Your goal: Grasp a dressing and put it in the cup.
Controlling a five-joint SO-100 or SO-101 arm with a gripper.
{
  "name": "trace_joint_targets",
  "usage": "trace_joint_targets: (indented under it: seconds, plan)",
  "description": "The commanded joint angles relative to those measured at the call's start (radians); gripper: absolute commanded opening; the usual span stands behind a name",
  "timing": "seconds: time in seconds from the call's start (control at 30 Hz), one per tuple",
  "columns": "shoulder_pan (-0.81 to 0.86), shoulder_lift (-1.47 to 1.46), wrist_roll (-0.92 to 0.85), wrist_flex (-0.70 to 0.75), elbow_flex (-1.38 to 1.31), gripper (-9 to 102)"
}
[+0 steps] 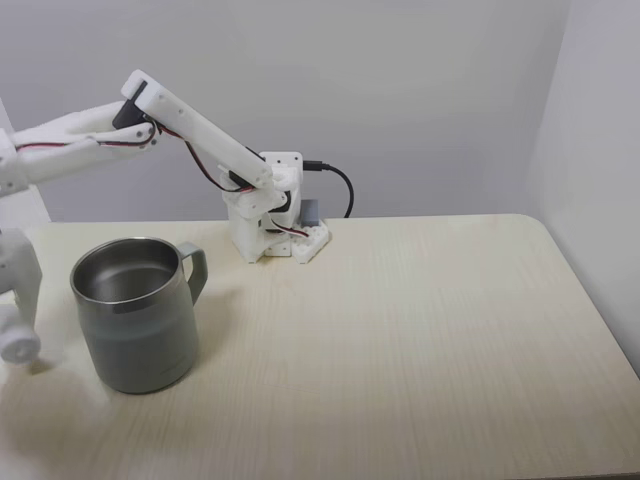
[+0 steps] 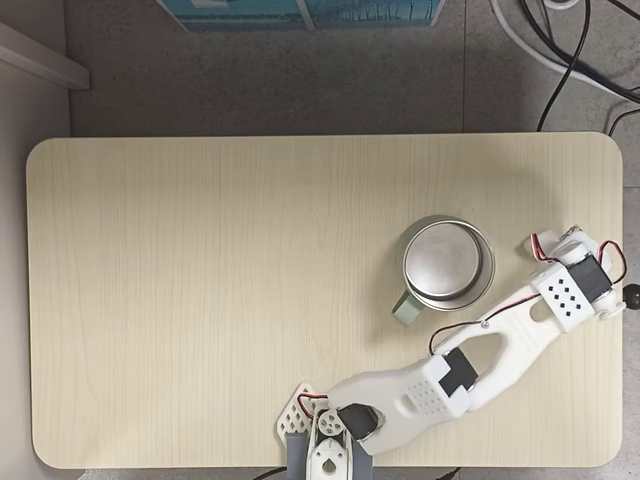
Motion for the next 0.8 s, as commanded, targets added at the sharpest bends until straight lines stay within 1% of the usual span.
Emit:
trace_joint_targets:
  seconds: [0.0,0.1,0.2,0.5,0.77]
  plan:
    - [-0.023,-0.012,0.015,0.135,0.161,0]
    - [-0.023,-0.012,0.032,0.255,0.316,0]
    - [-0.015,-0.078,0.037,0.276,0.339,0]
    - [-0.037,-0.337,0.028,0.276,0.146,0]
    - [-0.13,-0.64,0.071,0.278,-0.071,0]
